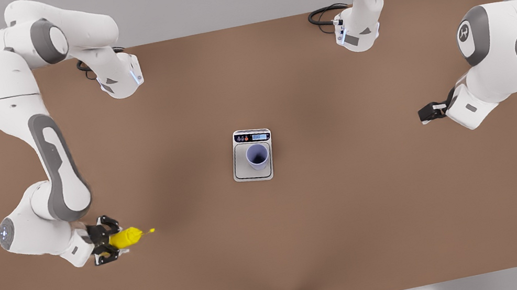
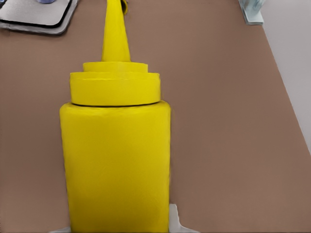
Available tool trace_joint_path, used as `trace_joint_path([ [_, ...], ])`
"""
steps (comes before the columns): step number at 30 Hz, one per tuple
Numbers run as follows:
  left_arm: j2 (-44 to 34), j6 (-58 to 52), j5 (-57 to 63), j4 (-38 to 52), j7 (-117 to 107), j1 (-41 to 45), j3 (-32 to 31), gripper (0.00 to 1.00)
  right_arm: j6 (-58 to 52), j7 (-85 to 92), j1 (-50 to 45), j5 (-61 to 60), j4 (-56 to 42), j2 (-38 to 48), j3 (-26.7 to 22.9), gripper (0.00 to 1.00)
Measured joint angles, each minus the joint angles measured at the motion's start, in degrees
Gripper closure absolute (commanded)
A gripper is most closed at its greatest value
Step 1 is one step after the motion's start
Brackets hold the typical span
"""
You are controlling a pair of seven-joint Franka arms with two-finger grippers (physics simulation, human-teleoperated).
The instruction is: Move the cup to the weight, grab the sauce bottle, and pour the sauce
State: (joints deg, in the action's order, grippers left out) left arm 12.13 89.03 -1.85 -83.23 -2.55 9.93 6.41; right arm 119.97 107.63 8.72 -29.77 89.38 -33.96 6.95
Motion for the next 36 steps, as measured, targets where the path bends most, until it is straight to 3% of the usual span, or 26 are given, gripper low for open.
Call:
trace_joint_path([
  [4, 0.48, 0.15, 0.01, 0.00, 0.08, 0.20, 0.00, 0.00, -8.90, 17.06, 5.10, -20.12, 0.62, -3.30, -0.10, 0.43],
  [11, 1.12, 0.43, 0.75, 2.44, -1.76, 1.57, -0.08, 0.00, -26.29, 25.87, 9.16, -30.71, 1.09, -12.42, -0.01, 0.43],
  [36, 1.18, -1.05, 1.00, 2.90, -2.77, 2.00, 0.03, 0.00, -24.22, 34.31, 8.42, -38.04, 1.41, -19.56, -0.01, 0.42],
])
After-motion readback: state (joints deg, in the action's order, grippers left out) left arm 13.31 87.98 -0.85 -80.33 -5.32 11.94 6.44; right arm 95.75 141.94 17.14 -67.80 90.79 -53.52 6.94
